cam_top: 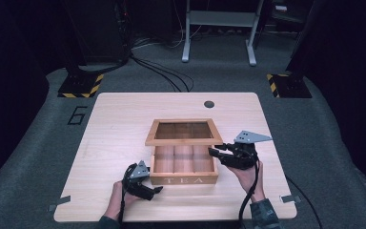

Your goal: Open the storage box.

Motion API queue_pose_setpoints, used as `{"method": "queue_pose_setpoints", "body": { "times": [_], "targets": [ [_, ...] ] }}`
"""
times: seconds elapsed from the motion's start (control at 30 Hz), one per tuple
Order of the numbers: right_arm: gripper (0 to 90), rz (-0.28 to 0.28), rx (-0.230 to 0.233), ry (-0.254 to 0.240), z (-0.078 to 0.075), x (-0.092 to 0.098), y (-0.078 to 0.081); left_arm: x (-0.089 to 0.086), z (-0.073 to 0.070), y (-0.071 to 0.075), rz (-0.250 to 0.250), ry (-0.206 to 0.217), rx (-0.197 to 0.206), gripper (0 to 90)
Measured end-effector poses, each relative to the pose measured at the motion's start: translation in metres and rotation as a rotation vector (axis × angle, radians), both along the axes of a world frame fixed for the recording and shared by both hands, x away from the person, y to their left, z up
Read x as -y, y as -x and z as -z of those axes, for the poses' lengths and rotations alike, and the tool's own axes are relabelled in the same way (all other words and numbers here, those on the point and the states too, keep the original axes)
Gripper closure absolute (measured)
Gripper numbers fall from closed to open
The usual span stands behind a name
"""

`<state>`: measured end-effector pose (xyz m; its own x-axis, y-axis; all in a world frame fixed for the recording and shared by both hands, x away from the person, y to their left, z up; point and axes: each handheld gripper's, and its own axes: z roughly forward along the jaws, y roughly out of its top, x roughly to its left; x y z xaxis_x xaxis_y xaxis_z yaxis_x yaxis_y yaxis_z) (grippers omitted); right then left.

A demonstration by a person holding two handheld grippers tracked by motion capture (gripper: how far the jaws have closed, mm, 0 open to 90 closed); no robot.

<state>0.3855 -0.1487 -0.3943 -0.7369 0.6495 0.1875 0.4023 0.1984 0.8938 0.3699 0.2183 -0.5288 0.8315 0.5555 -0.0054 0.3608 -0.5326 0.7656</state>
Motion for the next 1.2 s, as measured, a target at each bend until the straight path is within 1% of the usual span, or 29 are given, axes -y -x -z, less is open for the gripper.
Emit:
{"method": "queue_pose_setpoints", "body": {
  "times": [0.03,0.13,0.23,0.4,0.43,0.5,0.63,1.2],
  "targets": [
    [59.3,-0.003,0.007,0.001,-0.001,0.000,-0.001,0.000,0.000,0.000,-0.001,0.000,0.000,10.3],
    [59.3,-0.001,0.006,0.004,-0.003,0.000,-0.002,0.000,0.000,0.000,0.003,-0.004,-0.004,10.4],
    [59.4,0.002,0.005,0.004,-0.004,0.000,-0.002,0.000,0.000,0.000,0.006,0.001,-0.011,10.5],
    [59.5,-0.002,0.009,0.002,-0.005,0.000,-0.004,0.000,0.000,0.000,0.003,0.001,-0.007,10.5],
    [59.5,0.000,0.008,0.003,-0.006,-0.001,-0.004,0.000,0.000,0.000,0.009,0.000,-0.012,10.4],
    [59.5,-0.003,0.010,0.003,-0.007,-0.001,-0.005,0.000,0.000,0.000,0.000,-0.003,-0.005,10.4],
    [59.5,0.000,0.012,0.005,-0.008,-0.001,-0.006,0.000,0.000,0.000,-0.001,-0.003,-0.002,10.3],
    [59.6,-0.008,0.016,0.009,-0.011,-0.003,-0.007,0.000,0.000,0.000,-0.002,-0.002,-0.004,10.1]
  ]
}}
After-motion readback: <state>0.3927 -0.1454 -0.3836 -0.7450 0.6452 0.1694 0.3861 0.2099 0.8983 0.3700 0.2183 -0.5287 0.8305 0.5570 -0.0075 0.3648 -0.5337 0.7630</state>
